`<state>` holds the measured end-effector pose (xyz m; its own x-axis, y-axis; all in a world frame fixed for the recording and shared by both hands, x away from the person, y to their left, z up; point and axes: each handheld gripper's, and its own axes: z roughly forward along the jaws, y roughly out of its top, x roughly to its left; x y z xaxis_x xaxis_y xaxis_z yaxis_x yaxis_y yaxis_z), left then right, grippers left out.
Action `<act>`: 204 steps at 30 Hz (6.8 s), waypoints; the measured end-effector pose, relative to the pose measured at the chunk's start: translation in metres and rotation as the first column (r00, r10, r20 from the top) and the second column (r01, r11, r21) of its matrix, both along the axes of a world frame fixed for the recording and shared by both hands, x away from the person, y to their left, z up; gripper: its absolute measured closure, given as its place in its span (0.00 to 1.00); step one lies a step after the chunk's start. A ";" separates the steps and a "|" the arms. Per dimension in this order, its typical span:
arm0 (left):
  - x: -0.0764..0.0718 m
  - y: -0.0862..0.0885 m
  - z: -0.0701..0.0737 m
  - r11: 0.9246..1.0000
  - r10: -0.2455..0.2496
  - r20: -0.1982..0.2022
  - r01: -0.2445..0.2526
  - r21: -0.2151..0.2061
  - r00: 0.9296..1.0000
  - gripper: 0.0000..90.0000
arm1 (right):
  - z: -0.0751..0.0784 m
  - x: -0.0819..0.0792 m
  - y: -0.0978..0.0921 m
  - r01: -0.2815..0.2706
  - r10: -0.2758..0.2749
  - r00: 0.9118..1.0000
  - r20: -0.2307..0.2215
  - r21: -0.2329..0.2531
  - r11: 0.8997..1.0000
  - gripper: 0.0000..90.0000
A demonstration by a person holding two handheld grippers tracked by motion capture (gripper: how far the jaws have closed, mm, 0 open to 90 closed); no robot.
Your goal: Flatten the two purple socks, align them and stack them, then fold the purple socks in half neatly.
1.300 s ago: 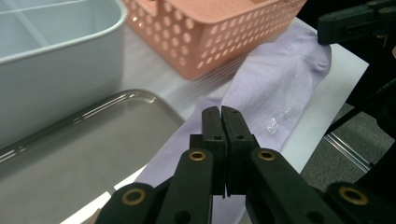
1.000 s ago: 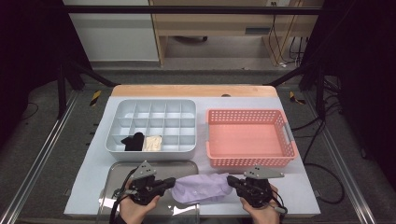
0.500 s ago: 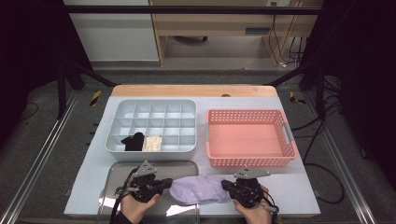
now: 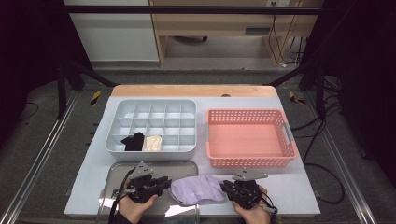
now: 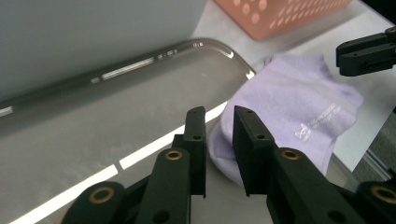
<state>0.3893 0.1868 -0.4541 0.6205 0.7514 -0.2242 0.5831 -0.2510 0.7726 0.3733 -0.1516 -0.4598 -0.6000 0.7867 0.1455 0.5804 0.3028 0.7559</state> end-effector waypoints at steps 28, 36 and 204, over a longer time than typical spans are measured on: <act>-0.003 0.062 0.008 0.986 0.162 0.078 -0.160 -0.037 0.984 0.84 | -0.012 -0.007 0.127 -0.293 0.295 0.955 -0.034 0.046 0.955 0.98; -0.004 0.066 0.014 0.982 0.179 0.089 -0.173 -0.070 0.980 0.84 | -0.012 -0.010 0.138 -0.333 0.335 0.942 -0.021 0.074 0.940 0.98; 0.009 -0.073 -0.014 0.990 -0.142 -0.003 0.142 0.026 0.990 0.97 | 0.014 0.005 0.031 -0.085 0.081 0.996 0.035 0.133 0.988 0.97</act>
